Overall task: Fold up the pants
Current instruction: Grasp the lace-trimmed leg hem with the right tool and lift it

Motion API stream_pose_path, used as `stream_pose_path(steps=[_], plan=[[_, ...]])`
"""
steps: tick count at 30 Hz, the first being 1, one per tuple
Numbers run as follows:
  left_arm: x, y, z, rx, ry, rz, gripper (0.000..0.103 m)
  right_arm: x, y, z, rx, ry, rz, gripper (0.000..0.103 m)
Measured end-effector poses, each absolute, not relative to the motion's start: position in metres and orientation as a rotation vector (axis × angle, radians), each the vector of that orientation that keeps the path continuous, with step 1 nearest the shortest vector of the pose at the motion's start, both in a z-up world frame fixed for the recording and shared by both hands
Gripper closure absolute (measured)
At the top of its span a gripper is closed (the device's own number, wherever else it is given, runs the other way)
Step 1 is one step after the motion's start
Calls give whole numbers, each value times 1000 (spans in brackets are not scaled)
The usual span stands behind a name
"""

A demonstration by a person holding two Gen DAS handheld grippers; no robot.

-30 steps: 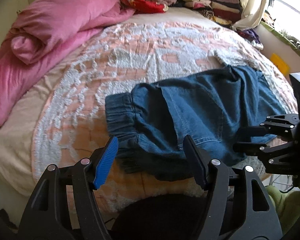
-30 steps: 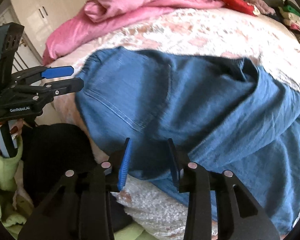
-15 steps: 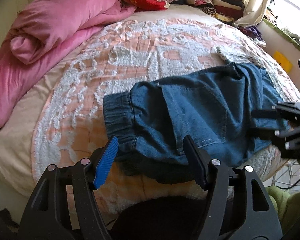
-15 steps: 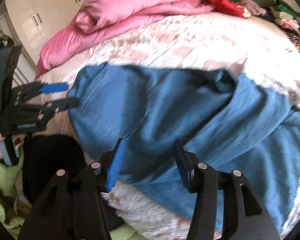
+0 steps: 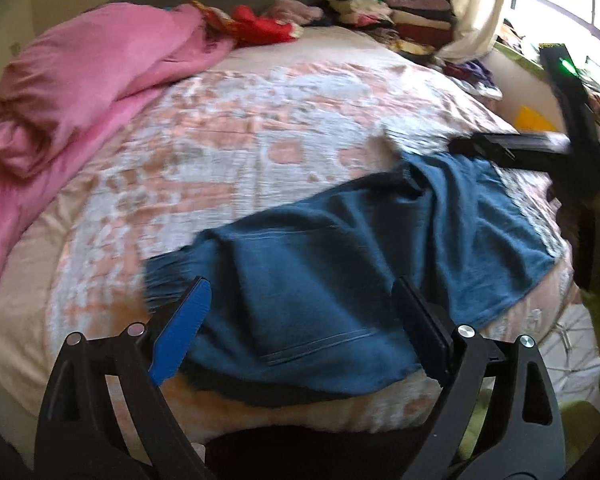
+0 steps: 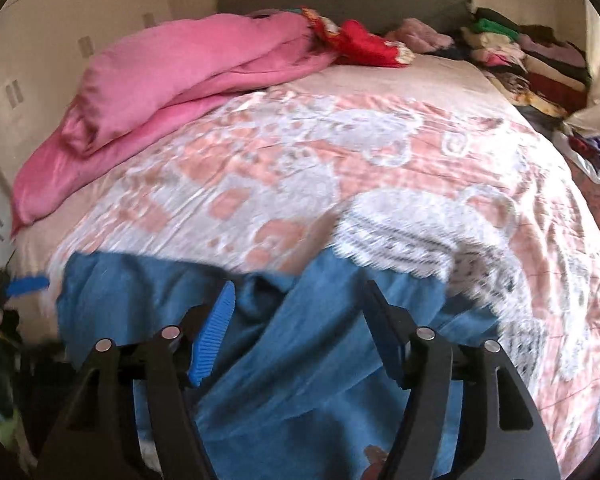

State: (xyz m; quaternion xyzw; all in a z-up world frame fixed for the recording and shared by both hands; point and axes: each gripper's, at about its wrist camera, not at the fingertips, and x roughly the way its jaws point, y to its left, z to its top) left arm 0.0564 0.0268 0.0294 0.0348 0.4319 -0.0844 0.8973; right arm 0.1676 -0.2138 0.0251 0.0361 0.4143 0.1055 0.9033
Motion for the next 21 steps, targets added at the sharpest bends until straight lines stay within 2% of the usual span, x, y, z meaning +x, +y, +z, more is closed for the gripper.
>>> stream_pose_path(steps=[14, 17, 19, 21], plan=[[108, -67, -29, 9, 1083, -422, 19, 259, -216, -7, 74, 1022, 200, 38], [114, -73, -36, -4, 1093, -415, 39, 276, -210, -22, 39, 1058, 166, 38], [116, -75, -38, -14, 1087, -413, 48, 284, -207, -28, 32, 1068, 154, 38], [118, -74, -40, -12, 1084, -406, 64, 292, -205, -36, 17, 1081, 122, 38]])
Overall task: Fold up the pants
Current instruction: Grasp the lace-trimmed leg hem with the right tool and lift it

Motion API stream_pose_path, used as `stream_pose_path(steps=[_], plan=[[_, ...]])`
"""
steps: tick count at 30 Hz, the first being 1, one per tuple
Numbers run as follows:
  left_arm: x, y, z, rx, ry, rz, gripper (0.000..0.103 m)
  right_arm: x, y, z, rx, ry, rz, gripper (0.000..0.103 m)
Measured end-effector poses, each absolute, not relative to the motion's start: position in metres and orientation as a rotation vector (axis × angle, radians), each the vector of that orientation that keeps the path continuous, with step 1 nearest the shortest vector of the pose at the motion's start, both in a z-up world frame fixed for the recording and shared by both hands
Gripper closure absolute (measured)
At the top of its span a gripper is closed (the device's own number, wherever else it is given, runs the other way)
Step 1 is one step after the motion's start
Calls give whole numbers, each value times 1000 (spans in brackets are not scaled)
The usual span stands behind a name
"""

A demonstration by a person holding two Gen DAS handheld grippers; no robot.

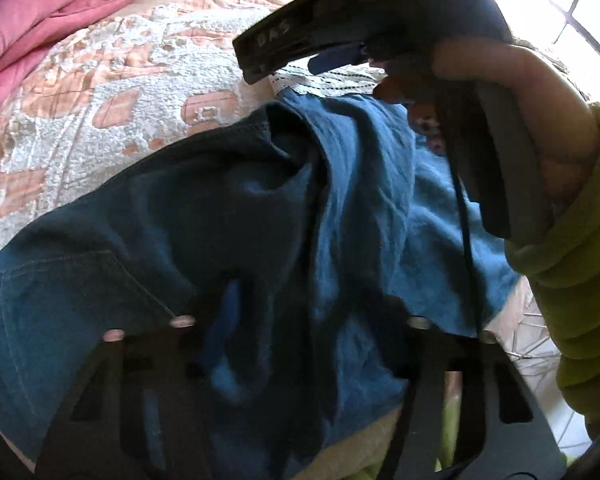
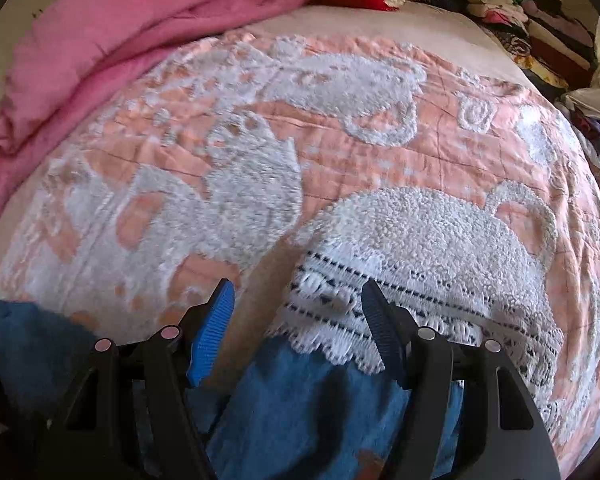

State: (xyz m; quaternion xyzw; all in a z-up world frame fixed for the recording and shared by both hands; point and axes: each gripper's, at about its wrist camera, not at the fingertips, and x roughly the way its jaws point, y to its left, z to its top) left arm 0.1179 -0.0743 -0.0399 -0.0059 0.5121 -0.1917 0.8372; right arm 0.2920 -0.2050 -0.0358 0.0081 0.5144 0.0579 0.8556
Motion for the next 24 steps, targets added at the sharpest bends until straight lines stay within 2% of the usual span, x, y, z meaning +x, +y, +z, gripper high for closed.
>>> stream_pose_path(steps=[3, 4, 5, 6, 8, 9, 14, 18, 21, 22, 24], plan=[[118, -72, -41, -14, 1080, -413, 66, 301, -207, -46, 18, 1088, 101, 38], [119, -75, -42, -3, 1076, -414, 66, 303, -208, -49, 19, 1091, 99, 41], [118, -76, -41, 9, 1073, -416, 66, 306, -208, -52, 13, 1094, 99, 48], [118, -77, -42, 14, 1071, -415, 66, 307, -210, -54, -11, 1093, 86, 64], [116, -78, -42, 19, 1065, -419, 66, 308, -216, -55, -16, 1081, 89, 80], [116, -79, -42, 22, 1062, -419, 66, 306, -223, -53, 15, 1073, 104, 92], [109, -82, -42, 34, 1047, -420, 64, 282, -255, -28, 122, 998, 99, 94], [104, -82, -39, 33, 1030, -422, 54, 242, -290, 3, 202, 922, 68, 94], [104, -84, -40, 56, 1019, -419, 54, 214, -307, 24, 233, 874, 43, 94], [103, -85, -40, 69, 1016, -418, 57, 205, -314, 30, 240, 860, 34, 94], [101, -87, -38, 95, 1003, -421, 87, 186, -326, 39, 261, 841, 17, 94]])
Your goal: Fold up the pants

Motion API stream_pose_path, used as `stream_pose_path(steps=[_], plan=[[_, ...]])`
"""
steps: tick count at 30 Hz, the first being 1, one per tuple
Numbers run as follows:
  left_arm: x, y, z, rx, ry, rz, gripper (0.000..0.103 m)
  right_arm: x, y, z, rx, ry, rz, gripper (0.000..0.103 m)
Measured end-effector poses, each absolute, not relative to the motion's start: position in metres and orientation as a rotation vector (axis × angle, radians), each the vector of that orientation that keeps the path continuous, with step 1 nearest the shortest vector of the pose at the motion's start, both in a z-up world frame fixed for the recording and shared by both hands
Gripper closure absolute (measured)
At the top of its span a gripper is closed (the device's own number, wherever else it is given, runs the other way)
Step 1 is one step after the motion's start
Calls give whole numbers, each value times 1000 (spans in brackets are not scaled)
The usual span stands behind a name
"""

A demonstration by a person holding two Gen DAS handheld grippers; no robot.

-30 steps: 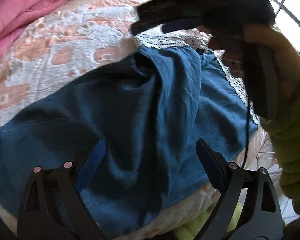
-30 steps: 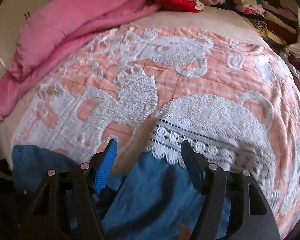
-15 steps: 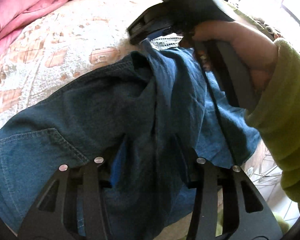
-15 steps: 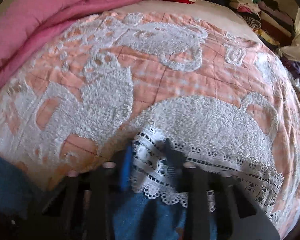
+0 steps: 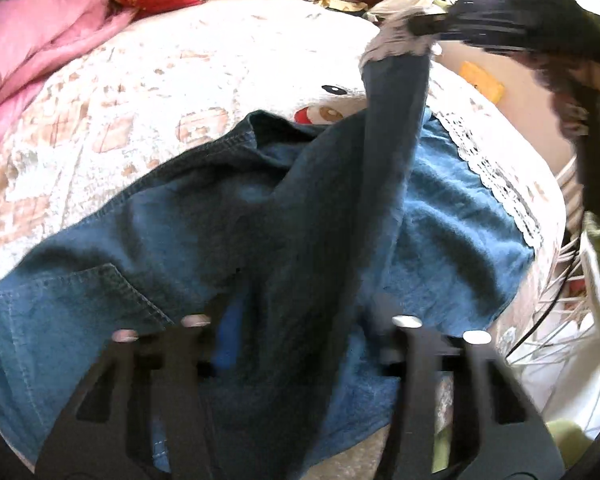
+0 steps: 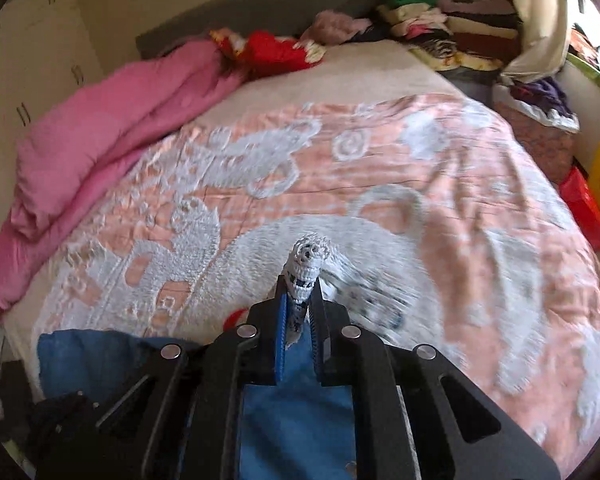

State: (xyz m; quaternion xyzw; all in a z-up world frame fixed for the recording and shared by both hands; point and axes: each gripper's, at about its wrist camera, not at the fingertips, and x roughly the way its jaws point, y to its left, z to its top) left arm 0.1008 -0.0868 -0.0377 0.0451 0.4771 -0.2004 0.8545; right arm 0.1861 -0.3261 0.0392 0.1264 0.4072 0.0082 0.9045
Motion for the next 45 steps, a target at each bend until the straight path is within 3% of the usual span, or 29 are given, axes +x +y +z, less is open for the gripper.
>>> stream_pose_path(steps=[2, 3, 11, 17, 28, 29, 31, 33, 37, 39, 45], plan=[[99, -85, -33, 101, 991, -441, 101, 169, -334, 43, 282, 837, 3, 94], [103, -82, -32, 97, 989, -454, 102, 157, -339, 45, 294, 836, -7, 94], [81, -81, -14, 162, 937, -515, 102, 64, -367, 35, 438, 848, -84, 94], [63, -96, -25, 260, 944, -549, 102, 10, -381, -12, 562, 950, -169, 94], [53, -102, -35, 327, 966, -545, 102, -5, -378, -43, 597, 1038, -220, 93], [53, -103, -37, 329, 970, -543, 100, -5, -377, -46, 592, 1050, -222, 92], [54, -103, -41, 334, 992, -533, 97, -7, -381, -49, 597, 1064, -247, 77], [53, -101, -43, 341, 1001, -522, 70, -11, -386, -44, 578, 1069, -296, 66], [46, -89, -28, 269, 981, -558, 67, -18, -391, -16, 513, 987, -338, 63], [49, -79, -17, 220, 962, -557, 59, -11, -383, -2, 436, 944, -308, 55], [99, -51, 17, 161, 912, -431, 58, 32, -343, 5, 291, 914, -118, 54]])
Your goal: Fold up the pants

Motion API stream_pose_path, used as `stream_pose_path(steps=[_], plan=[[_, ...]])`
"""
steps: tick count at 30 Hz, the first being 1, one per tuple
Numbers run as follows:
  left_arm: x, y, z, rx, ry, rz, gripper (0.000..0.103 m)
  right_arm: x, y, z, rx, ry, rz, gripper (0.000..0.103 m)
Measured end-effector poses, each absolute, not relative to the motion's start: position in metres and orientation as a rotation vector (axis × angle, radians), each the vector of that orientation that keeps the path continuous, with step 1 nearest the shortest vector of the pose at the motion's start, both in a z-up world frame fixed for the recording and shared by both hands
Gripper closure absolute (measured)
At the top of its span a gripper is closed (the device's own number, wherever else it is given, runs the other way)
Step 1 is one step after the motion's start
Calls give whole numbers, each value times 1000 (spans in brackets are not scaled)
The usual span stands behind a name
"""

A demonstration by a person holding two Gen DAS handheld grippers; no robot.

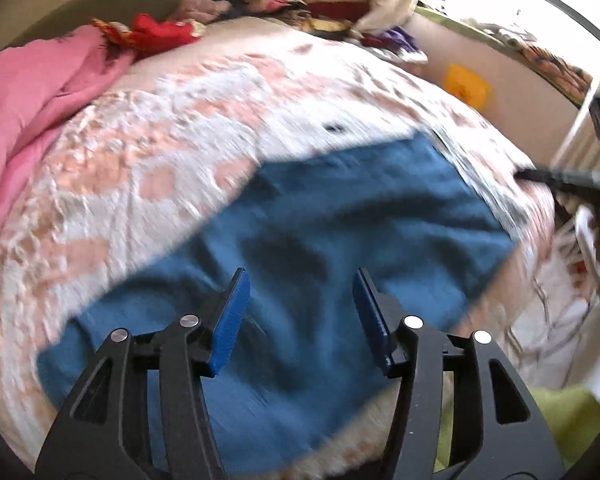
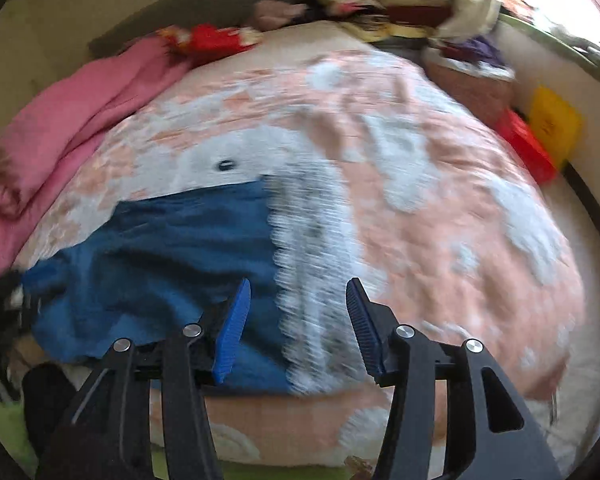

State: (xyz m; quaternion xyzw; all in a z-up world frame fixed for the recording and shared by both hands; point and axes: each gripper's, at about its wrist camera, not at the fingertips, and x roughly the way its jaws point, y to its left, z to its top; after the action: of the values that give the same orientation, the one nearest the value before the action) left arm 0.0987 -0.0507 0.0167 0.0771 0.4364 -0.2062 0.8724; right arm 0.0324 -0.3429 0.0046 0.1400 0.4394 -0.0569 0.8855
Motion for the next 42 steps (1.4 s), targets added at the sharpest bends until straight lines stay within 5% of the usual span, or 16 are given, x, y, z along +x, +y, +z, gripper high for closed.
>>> stream_pose_path(steps=[8, 11, 13, 15, 17, 22, 38, 40, 42], plan=[[195, -67, -4, 189, 997, -423, 57, 74, -325, -27, 175, 1007, -34, 54], [219, -70, -19, 119, 1052, -463, 43, 77, -333, -41, 193, 1046, -39, 54], [229, -75, -32, 68, 1095, -498, 44, 76, -339, -49, 217, 1058, -28, 54], [231, -80, -44, 66, 1130, -505, 85, 73, -342, -52, 233, 1052, -16, 54], [230, -83, -45, 80, 1108, -510, 97, 70, -343, -54, 238, 1046, -13, 54], [236, -54, -13, -96, 977, -509, 102, 66, -343, -54, 241, 1042, -25, 54], [229, -61, -44, -26, 1043, -507, 102, 144, -412, -26, 364, 946, 35, 54], [228, -62, -44, -18, 1044, -503, 102, 157, -415, -37, 362, 983, 31, 39], [227, -63, -45, -6, 1043, -499, 102, 166, -418, -56, 377, 1034, 29, 38]])
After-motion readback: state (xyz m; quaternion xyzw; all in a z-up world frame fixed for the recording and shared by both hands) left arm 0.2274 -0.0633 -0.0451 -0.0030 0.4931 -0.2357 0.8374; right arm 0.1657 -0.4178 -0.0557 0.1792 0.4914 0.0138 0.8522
